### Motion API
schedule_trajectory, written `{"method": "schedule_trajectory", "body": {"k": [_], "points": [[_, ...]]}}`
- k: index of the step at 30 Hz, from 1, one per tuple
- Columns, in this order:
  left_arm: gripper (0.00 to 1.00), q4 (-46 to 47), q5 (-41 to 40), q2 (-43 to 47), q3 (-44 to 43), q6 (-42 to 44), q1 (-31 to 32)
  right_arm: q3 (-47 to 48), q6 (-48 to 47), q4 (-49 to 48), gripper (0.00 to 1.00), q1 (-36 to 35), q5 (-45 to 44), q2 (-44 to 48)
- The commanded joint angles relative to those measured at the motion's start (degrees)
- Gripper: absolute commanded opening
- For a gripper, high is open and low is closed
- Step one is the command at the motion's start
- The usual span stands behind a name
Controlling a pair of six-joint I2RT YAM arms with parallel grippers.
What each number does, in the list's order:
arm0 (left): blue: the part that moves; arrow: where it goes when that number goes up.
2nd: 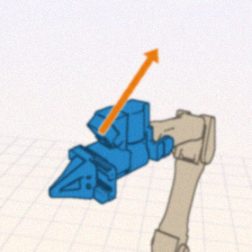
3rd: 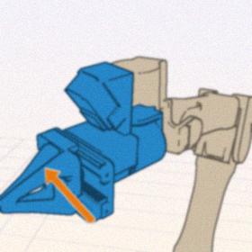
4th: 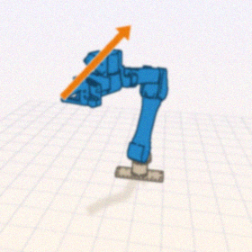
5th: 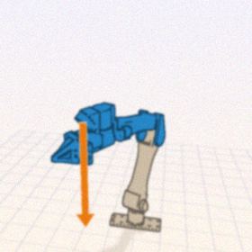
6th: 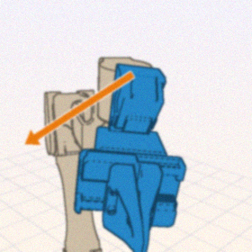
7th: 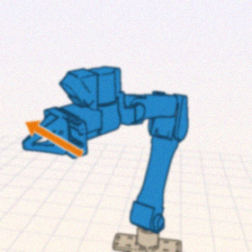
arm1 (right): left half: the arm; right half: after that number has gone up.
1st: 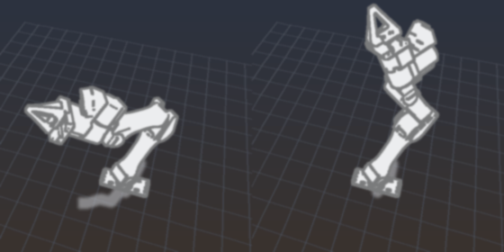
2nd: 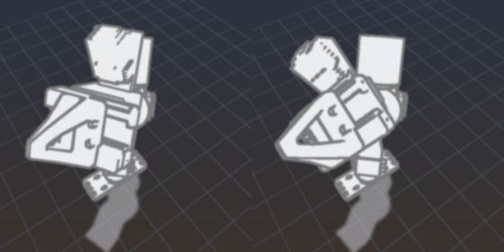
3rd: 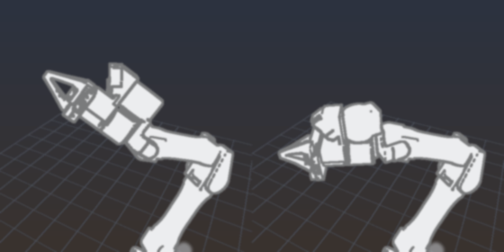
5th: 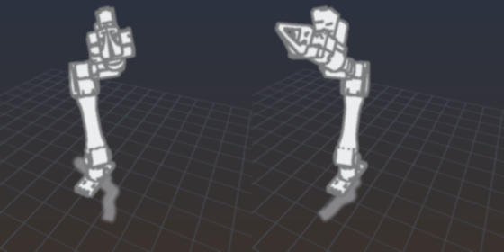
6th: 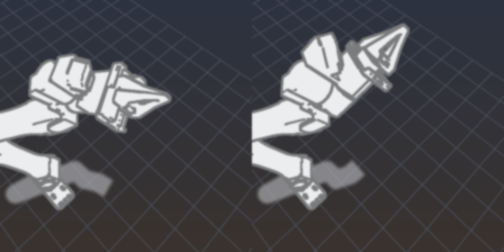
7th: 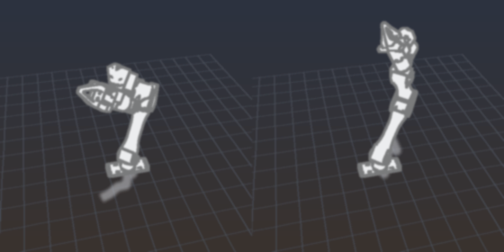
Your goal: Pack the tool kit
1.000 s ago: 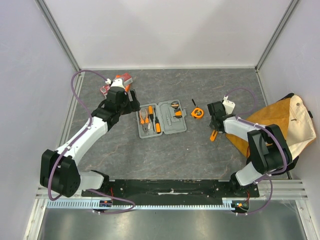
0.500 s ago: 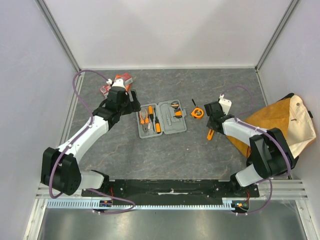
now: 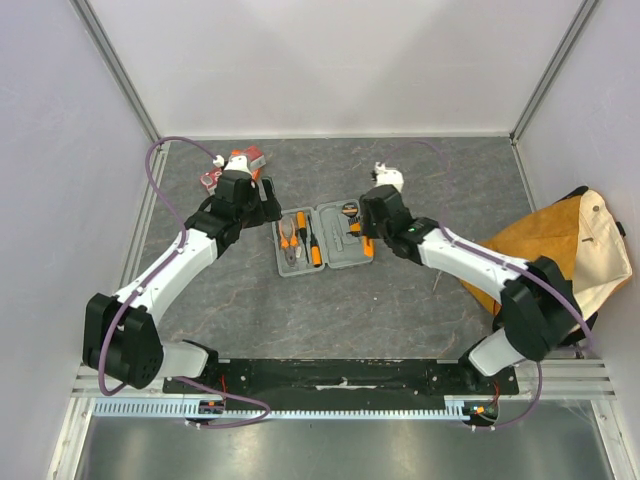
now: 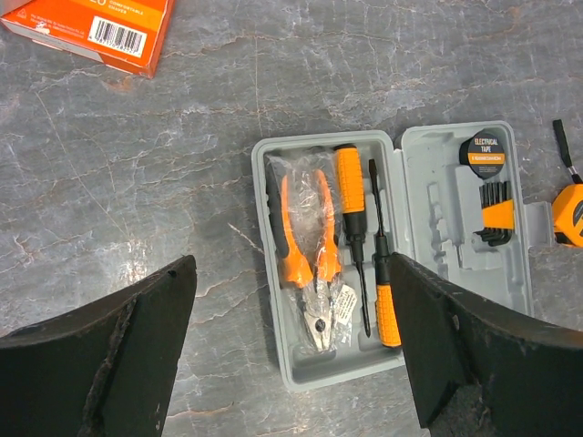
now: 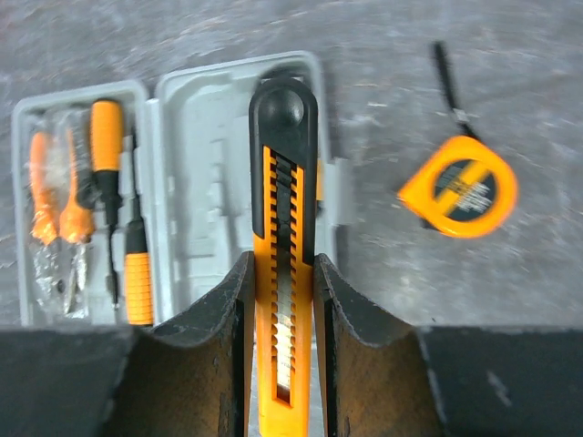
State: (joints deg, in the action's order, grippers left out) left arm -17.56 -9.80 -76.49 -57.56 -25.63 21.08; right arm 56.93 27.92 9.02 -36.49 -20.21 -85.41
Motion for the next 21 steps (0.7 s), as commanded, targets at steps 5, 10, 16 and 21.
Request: {"method": "schedule_trajectory", "body": {"k": [5, 10, 16, 21], "points": [[0.91, 0.5, 0.9, -1.4, -2.7, -0.1, 0.0, 10.7, -5.9, -2.8, 0.18, -6.7, 4.1, -12.1], [0.91, 0.8, 2.9, -1.7, -2.6, 0.3, 0.0, 13.6, -7.4, -3.9, 0.18, -8.2, 4.4, -17.9], [0.91, 1.0, 4.2, -2.6, -2.9, 0.2, 0.0, 16.0, -8.1, -4.0, 0.18, -8.2, 4.9, -22.1], [0.91, 1.0, 4.5, -3.2, -2.9, 0.1, 0.0, 16.4, -6.9, -4.7, 0.17, -8.2, 3.9, -24.5]]}}
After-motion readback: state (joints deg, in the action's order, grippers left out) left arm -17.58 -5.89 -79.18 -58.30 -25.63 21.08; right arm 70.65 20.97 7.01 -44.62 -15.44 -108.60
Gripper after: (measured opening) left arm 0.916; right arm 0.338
